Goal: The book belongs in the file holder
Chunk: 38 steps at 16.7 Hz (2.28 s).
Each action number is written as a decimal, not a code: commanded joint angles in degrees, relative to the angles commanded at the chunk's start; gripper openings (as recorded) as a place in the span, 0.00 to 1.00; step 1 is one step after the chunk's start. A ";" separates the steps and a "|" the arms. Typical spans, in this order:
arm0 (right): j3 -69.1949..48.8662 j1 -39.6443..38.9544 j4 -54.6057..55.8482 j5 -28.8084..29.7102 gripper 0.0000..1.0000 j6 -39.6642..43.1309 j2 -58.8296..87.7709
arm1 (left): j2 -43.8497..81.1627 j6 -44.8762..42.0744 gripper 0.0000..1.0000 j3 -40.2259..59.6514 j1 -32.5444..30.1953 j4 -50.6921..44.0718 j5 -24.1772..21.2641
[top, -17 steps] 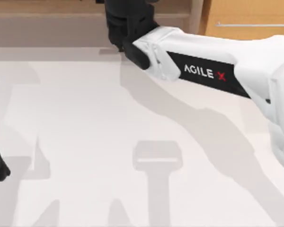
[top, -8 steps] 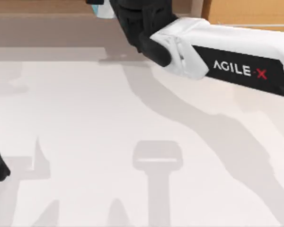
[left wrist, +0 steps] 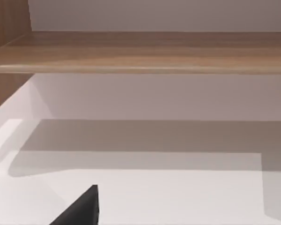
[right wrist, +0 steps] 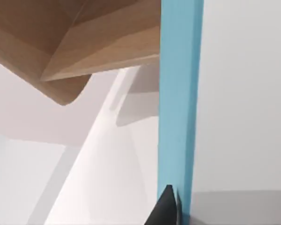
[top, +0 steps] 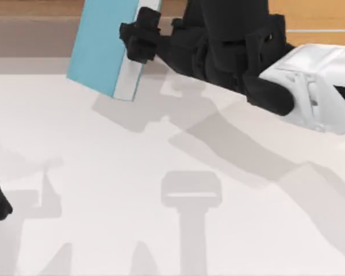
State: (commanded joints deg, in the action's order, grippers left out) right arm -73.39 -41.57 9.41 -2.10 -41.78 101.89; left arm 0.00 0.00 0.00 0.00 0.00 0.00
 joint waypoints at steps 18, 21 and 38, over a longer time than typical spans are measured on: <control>33.53 58.81 15.41 -23.41 0.00 -37.71 -13.99 | 0.00 0.00 1.00 0.00 0.00 0.00 0.00; 29.96 67.07 21.14 -23.80 0.00 -39.86 -7.96 | 0.00 0.00 1.00 0.00 0.00 0.00 0.00; 19.99 70.67 29.59 -24.17 0.00 -40.93 6.85 | 0.00 0.00 1.00 0.00 0.00 0.00 0.00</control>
State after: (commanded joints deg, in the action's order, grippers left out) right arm -53.39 29.10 39.00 -26.26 -82.72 108.74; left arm 0.00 0.00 0.00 0.00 0.00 0.00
